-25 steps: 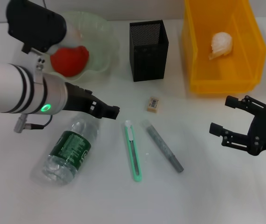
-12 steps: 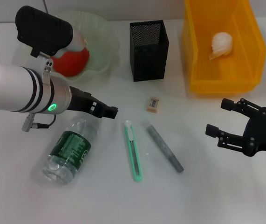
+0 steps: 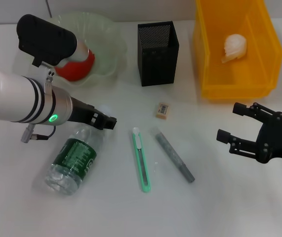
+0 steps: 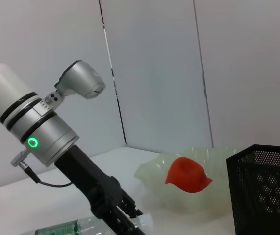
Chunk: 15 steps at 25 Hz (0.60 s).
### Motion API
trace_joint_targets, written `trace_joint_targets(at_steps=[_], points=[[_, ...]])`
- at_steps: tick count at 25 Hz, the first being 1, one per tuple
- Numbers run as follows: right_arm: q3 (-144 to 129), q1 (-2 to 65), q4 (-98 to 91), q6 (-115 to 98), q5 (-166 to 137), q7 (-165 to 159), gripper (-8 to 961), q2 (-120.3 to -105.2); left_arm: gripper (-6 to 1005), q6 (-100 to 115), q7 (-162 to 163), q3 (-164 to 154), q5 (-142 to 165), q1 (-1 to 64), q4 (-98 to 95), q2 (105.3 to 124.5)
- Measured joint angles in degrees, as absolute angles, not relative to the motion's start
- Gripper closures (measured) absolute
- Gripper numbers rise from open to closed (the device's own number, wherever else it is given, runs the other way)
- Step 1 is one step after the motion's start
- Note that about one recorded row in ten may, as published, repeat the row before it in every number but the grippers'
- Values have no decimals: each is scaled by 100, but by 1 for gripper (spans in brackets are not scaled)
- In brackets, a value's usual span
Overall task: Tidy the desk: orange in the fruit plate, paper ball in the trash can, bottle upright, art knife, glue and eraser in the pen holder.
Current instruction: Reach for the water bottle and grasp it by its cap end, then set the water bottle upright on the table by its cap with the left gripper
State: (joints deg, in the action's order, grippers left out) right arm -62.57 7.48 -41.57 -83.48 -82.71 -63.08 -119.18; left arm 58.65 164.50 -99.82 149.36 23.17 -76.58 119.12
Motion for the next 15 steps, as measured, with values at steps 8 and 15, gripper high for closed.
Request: trace_joint_targets(at_steps=[8,15], points=[[-6257,715,-4157,-8348,-8271,-6333,105,-11918,419,5951,16392,-9936,15021,2342,-7630,11891],[-6186,719,-4158,-8358,-8271,-6351,106,-11918,540,6115,16033,-9941,14990,2243,-8010,11887]])
